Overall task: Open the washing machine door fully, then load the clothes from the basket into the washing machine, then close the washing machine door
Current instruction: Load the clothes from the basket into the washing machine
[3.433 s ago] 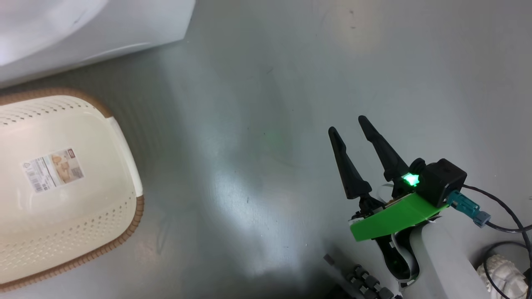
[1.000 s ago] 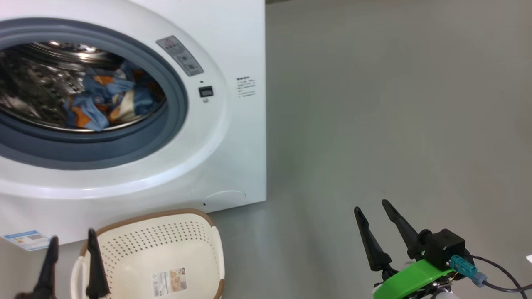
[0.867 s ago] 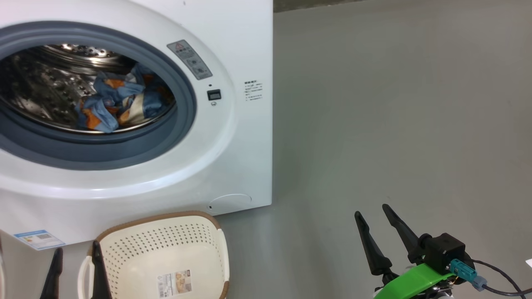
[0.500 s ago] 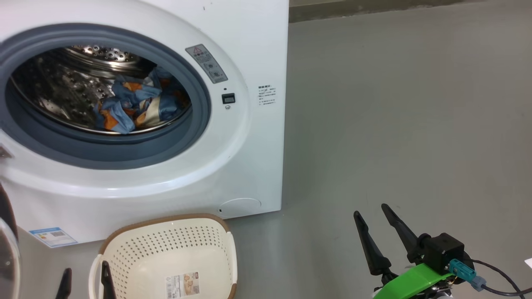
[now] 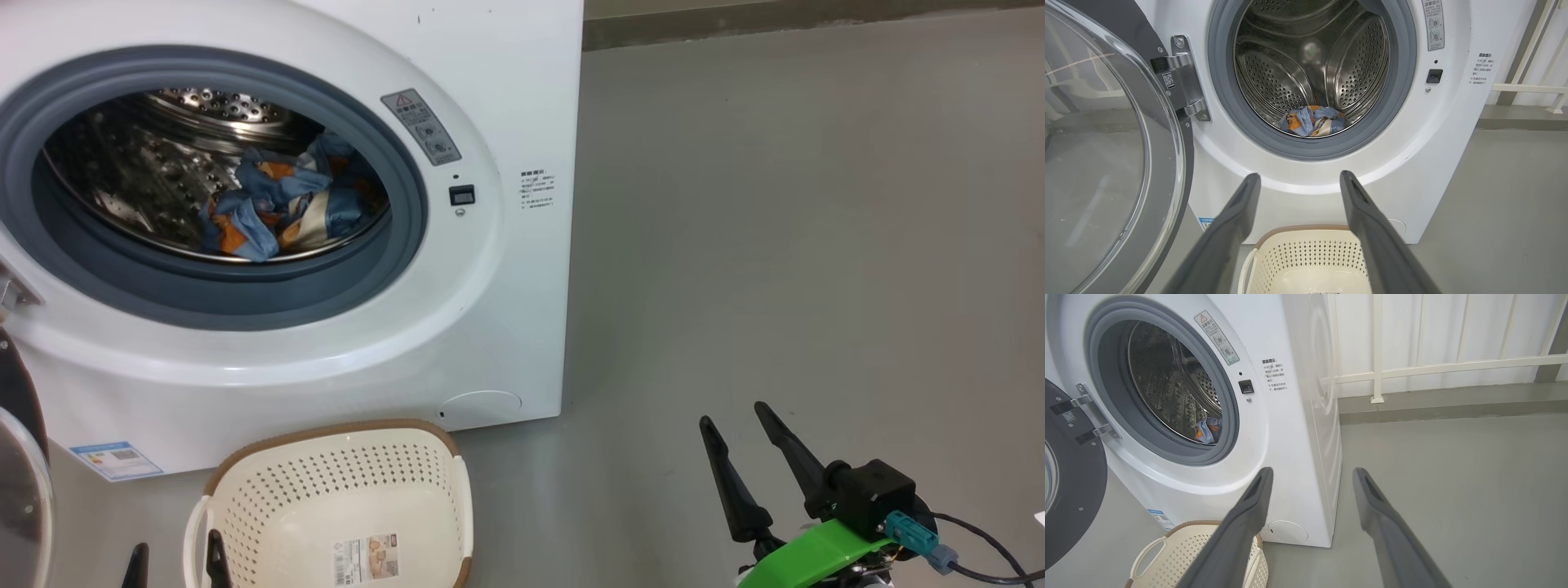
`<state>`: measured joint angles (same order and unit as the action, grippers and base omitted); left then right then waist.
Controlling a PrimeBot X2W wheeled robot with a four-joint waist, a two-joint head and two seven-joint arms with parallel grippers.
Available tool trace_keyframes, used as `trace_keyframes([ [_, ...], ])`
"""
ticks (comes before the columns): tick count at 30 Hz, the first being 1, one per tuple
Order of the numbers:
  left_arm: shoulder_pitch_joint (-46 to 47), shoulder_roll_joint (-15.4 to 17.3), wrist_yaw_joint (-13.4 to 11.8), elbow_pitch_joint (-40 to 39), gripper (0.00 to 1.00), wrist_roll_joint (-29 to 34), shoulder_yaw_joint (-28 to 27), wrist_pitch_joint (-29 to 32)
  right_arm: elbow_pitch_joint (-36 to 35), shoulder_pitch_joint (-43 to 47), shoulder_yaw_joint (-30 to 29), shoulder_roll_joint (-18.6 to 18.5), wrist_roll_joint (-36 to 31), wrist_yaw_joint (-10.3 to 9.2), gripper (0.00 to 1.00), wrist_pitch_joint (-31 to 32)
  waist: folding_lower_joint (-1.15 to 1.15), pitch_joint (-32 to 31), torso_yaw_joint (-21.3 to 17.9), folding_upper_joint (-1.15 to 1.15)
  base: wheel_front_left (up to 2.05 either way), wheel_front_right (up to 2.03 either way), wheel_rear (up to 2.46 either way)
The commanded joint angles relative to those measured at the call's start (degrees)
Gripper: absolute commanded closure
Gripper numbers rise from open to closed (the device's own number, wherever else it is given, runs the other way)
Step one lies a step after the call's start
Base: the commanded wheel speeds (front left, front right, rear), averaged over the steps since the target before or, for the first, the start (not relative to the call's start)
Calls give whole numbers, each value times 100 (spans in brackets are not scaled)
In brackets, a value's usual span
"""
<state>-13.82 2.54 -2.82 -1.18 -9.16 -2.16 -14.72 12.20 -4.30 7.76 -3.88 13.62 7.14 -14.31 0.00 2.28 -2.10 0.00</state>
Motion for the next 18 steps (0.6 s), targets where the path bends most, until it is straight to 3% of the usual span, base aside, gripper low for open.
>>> trace_keyframes([
  [1,138,34,-45,-154,0,40,-176,-28,-142,8,107,13,-93,35,0,-69,0,12,3,0,0,0,0],
  [18,217,34,52,-95,0,16,-238,-28,-143,53,64,27,-88,35,0,-69,0,-68,-5,0,0,0,0],
])
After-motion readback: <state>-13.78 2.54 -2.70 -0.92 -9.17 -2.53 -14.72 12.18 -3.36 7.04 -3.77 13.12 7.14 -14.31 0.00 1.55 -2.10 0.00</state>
